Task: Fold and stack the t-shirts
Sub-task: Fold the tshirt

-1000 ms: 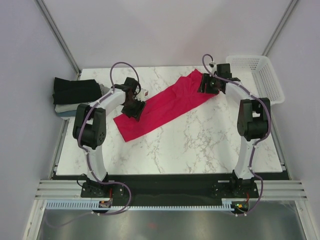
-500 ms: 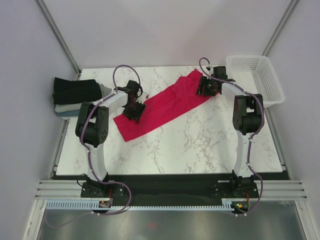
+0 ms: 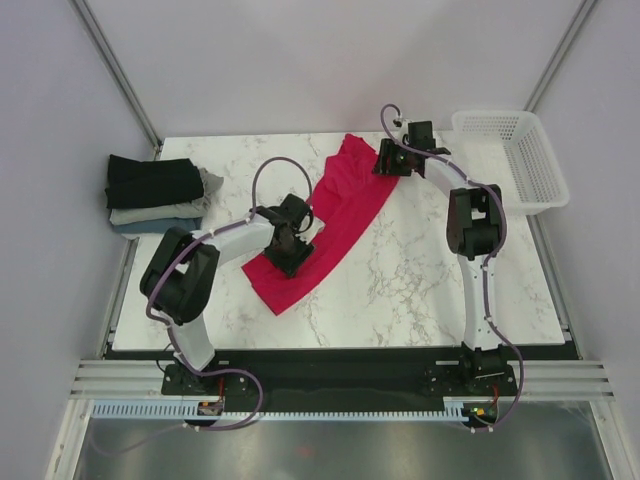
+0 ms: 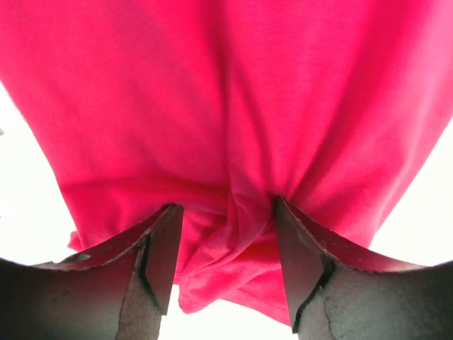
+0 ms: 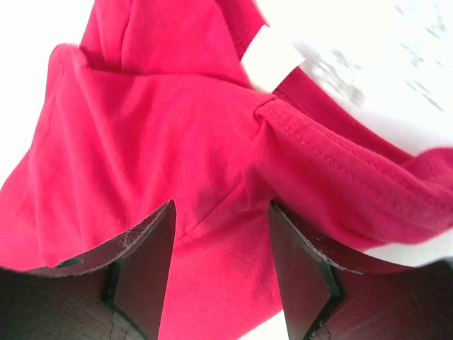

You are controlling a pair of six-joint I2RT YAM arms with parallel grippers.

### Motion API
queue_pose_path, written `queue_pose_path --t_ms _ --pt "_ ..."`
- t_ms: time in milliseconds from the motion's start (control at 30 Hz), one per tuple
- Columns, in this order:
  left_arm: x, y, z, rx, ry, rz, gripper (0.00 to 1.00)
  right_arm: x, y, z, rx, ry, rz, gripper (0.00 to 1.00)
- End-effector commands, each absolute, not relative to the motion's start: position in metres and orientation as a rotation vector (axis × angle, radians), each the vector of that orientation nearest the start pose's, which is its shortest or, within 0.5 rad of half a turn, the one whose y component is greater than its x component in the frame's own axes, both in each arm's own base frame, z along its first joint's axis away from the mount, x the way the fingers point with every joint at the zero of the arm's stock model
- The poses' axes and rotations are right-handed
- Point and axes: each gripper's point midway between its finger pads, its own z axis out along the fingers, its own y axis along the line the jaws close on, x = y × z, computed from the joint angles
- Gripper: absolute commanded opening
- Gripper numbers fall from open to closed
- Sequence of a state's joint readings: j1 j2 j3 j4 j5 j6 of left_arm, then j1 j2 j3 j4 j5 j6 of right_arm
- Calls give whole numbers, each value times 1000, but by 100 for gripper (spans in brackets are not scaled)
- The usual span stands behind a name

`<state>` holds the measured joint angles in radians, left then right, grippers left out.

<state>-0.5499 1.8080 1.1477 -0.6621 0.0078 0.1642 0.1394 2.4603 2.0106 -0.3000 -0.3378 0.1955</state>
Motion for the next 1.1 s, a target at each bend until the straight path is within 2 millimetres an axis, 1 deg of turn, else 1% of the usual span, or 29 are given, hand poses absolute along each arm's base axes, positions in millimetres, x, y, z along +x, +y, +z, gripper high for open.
queue_pose_path --t_ms 0,33,67,100,133,167,200,233,267,300,333,367,433,500,533,600,633,667,733,767,800,833,867,900,1000,1067 --pt "251 -163 4 1127 2755 22 64 618 168 30 -133 2298 556 64" --pt "252 -164 5 1131 2738 57 68 621 176 33 -148 2282 562 64" --pt "254 -164 9 1130 2717 82 69 622 179 35 -153 2274 563 64" --pt "260 -170 17 1137 2678 102 70 624 179 38 -154 2267 558 64" --pt "271 -165 26 1131 2638 177 71 624 181 49 -161 2250 551 64" --pt "280 -164 36 1124 2610 215 72 623 181 55 -165 2242 549 64" --pt "296 -170 56 1104 2549 233 72 621 180 63 -170 2234 545 64" --pt "304 -176 66 1083 2522 219 72 617 177 80 -184 2218 534 65" --pt "317 -186 84 1052 2475 195 72 613 173 87 -186 2216 530 65" --pt "321 -180 94 1101 2446 252 73 609 172 93 -190 2214 526 65" --pt "323 -184 101 1137 2422 238 73 604 167 107 -194 2202 525 65" --pt "327 -189 113 1129 2404 216 73 601 164 113 -192 2199 520 65" --pt "325 -197 123 1124 2400 159 73 594 156 126 -187 2192 511 65" --pt "315 -211 127 1158 2407 53 73 589 152 129 -187 2197 499 65" --pt "306 -220 128 1190 2404 -25 72 585 149 130 -183 2202 495 65" --pt "286 -227 119 1250 2425 -83 72 581 148 127 -175 2212 490 65" --pt "278 -230 115 1273 2433 -118 72 577 147 121 -170 2228 489 66" --pt "266 -230 108 1312 2439 -117 72 575 147 120 -168 2231 490 65" --pt "250 -228 99 1361 2447 -114 72 571 145 111 -159 2252 485 65" --pt "236 -225 93 1401 2453 -110 72 570 145 108 -157 2257 482 65" --pt "231 -223 89 1417 2459 -107 72 570 144 107 -162 2259 473 65" --pt "204 -239 86 1468 2482 -325 72 569 143 103 -162 2268 470 66" --pt "197 -235 79 1463 2513 -341 72 568 143 101 -167 2271 468 66" --pt "194 -235 79 1461 2514 -353 72 568 143 99 -170 2275 463 66" --pt "184 -235 68 1477 2549 -401 72 573 140 91 -173 2280 439 66" --pt "179 -239 62 1486 2568 -443 73 577 140 83 -172 2288 434 66"
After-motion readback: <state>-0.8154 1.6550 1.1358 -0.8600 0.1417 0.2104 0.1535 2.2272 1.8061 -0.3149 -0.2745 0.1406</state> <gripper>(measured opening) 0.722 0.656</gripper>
